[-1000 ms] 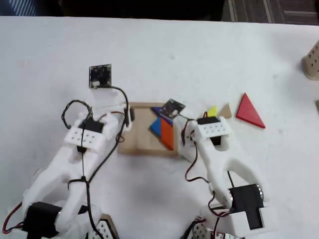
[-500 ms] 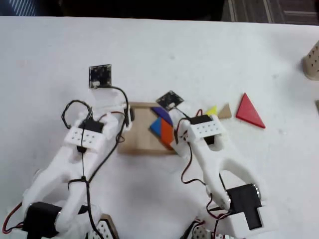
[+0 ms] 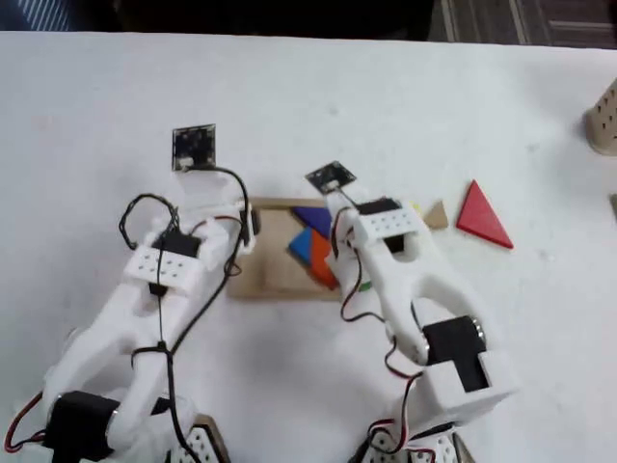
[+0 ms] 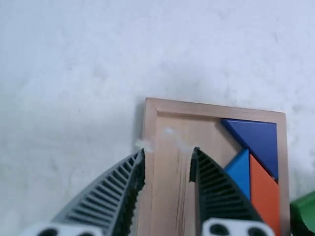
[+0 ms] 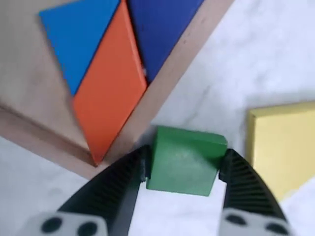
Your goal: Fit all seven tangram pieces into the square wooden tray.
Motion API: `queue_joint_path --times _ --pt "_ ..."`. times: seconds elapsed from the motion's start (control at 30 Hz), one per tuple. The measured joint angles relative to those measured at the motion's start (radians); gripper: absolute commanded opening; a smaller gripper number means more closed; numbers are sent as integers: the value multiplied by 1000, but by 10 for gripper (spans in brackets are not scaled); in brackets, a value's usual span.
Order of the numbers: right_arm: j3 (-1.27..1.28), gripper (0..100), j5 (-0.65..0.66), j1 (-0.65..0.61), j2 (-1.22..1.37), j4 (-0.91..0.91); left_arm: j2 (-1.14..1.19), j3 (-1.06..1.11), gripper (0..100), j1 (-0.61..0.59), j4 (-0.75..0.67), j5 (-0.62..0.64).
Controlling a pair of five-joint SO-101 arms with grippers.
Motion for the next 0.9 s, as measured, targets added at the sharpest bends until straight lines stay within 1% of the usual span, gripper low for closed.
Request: queue_joint_path --times 0.1,0.13,0.23,0.4,0.6,0.73,0.9 --pt "-20 19 -6 32 5 8 0 0 162 0 0 0" --pt "-20 13 -6 44 5 6 0 0 162 0 0 0" --pt "-21 18 -6 74 5 0 0 0 162 0 0 0" --pt "-28 17 -5 100 5 2 0 0 162 -37 0 0" --pt "-28 18 -6 109 -104 72 0 0 162 -115 0 0" --pt "-26 18 -64 68 -216 109 0 0 162 -178 0 0" --pt "-26 18 -100 -68 -295 124 0 0 162 -247 0 0"
